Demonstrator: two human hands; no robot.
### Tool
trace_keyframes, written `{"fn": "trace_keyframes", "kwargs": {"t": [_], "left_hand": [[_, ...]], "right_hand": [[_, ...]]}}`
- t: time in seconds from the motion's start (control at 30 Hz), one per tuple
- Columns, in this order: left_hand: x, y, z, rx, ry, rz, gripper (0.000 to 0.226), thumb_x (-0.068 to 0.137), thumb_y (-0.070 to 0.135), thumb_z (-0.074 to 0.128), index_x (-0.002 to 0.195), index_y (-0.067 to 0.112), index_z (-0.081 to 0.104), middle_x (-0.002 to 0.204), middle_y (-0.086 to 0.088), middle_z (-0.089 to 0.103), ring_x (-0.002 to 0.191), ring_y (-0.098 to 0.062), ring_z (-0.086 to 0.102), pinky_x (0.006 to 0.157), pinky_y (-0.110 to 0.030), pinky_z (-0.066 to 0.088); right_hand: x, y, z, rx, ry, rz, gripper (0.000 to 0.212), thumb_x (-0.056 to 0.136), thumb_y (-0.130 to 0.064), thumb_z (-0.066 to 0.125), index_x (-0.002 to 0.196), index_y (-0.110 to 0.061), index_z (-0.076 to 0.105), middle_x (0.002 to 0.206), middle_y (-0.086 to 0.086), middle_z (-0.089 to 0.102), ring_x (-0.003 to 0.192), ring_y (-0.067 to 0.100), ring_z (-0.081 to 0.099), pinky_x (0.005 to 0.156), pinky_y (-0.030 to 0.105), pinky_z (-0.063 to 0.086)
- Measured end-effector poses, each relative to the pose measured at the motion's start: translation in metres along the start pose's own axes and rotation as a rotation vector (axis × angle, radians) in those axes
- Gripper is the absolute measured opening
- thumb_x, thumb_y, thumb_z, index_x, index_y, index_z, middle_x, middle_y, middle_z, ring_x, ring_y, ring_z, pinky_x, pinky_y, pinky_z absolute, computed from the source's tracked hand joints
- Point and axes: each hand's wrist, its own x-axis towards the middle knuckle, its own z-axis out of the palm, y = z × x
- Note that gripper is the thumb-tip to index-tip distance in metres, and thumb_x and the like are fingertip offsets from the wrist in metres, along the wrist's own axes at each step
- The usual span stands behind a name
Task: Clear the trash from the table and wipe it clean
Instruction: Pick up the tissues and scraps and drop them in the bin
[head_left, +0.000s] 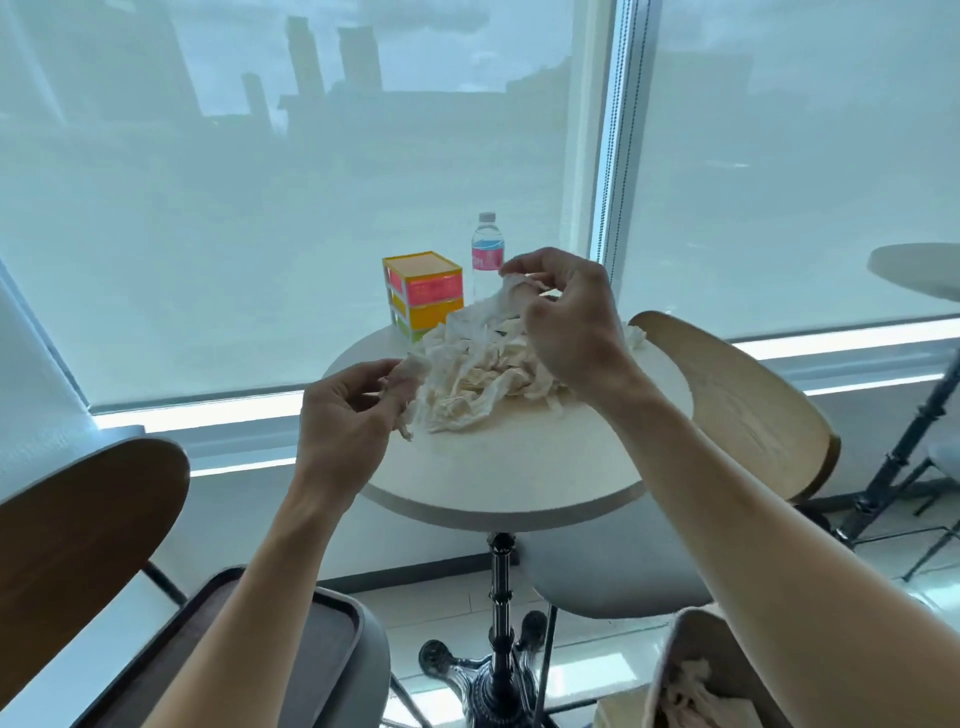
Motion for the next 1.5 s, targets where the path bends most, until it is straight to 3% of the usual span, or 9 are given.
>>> {"fn": "trace_keyframes", "kwargs": {"t": [0.3,0.47,0.57,0.7,0.83,1.03,1.17,1.33,1.5], "left_hand": [[-0.052,0.027,0.08,-0.005,-0.144,0.046,0.014,0.084,0.025,0.074,0.097,0.023,0.077,0.08,0.002,0.076,0.06,0.002,0.06,0.056,-0.012,0.046],[-0.081,0.034,0.126,-0.014,-0.239,0.039,0.023,0.083,0.025,0.074,0.104,0.016,0.075,0.087,0.002,0.075,0.064,0.003,0.062,0.056,-0.01,0.045],[-0.101,0.04,0.15,-0.037,-0.293,0.039,0.02,0.081,0.028,0.074,0.099,0.019,0.076,0.087,0.001,0.076,0.069,-0.002,0.066,0.056,-0.013,0.048],[-0.126,0.042,0.179,-0.055,-0.34,0.018,0.005,0.082,0.024,0.075,0.087,0.025,0.075,0.084,0.0,0.076,0.073,-0.007,0.068,0.065,-0.018,0.055],[-0.147,0.033,0.203,0.001,-0.355,-0.025,0.015,0.081,0.026,0.078,0.093,0.016,0.076,0.083,0.001,0.076,0.07,-0.002,0.067,0.061,-0.014,0.049],[-0.169,0.002,0.232,0.094,-0.306,-0.148,0.021,0.075,0.043,0.082,0.076,0.023,0.073,0.069,0.007,0.071,0.069,-0.013,0.07,0.075,-0.032,0.054],[-0.185,-0.027,0.243,0.147,-0.364,-0.218,0.027,0.075,0.039,0.082,0.083,0.015,0.073,0.077,-0.005,0.071,0.072,-0.015,0.067,0.081,-0.043,0.057],[-0.215,-0.058,0.254,0.271,-0.445,-0.274,0.026,0.074,0.044,0.081,0.077,0.02,0.073,0.072,0.001,0.071,0.065,-0.01,0.064,0.069,-0.032,0.056],[-0.222,-0.074,0.258,0.483,-0.506,-0.227,0.015,0.079,0.037,0.077,0.09,0.029,0.071,0.086,0.006,0.069,0.081,-0.006,0.064,0.068,-0.012,0.05]], "right_hand": [[-0.046,0.034,-0.11,0.022,0.055,0.186,0.025,0.085,-0.006,0.058,0.078,-0.024,0.073,0.07,0.001,0.069,0.06,0.015,0.061,0.063,0.039,0.057],[-0.074,0.06,-0.164,-0.011,0.093,0.27,0.026,0.087,-0.005,0.057,0.079,-0.024,0.072,0.07,0.005,0.065,0.051,0.004,0.054,0.059,0.026,0.052],[-0.093,0.08,-0.196,-0.076,0.108,0.337,0.024,0.085,-0.011,0.062,0.078,-0.03,0.074,0.072,0.003,0.068,0.062,0.01,0.059,0.07,0.038,0.058],[-0.126,0.108,-0.232,-0.116,0.033,0.453,0.02,0.088,-0.008,0.061,0.091,-0.023,0.075,0.082,0.004,0.067,0.071,0.014,0.06,0.075,0.036,0.056],[-0.159,0.144,-0.256,-0.157,-0.042,0.553,0.016,0.091,-0.01,0.062,0.097,-0.019,0.073,0.094,0.006,0.068,0.085,0.02,0.067,0.083,0.036,0.059],[-0.188,0.191,-0.27,-0.154,-0.221,0.709,0.014,0.09,-0.01,0.066,0.095,-0.023,0.07,0.09,0.002,0.064,0.075,0.017,0.063,0.079,0.037,0.059],[-0.191,0.203,-0.279,-0.33,-0.388,0.704,0.042,0.087,0.004,0.058,0.122,-0.02,0.064,0.103,0.002,0.06,0.089,0.014,0.06,0.073,0.023,0.049],[-0.184,0.199,-0.283,-0.343,-0.354,0.589,0.036,0.092,-0.003,0.056,0.12,-0.025,0.065,0.102,-0.003,0.06,0.09,0.006,0.058,0.067,0.012,0.042],[-0.177,0.189,-0.274,-0.275,-0.35,0.519,0.023,0.095,-0.016,0.059,0.113,-0.028,0.067,0.105,-0.004,0.062,0.093,0.005,0.059,0.079,0.018,0.044]]}}
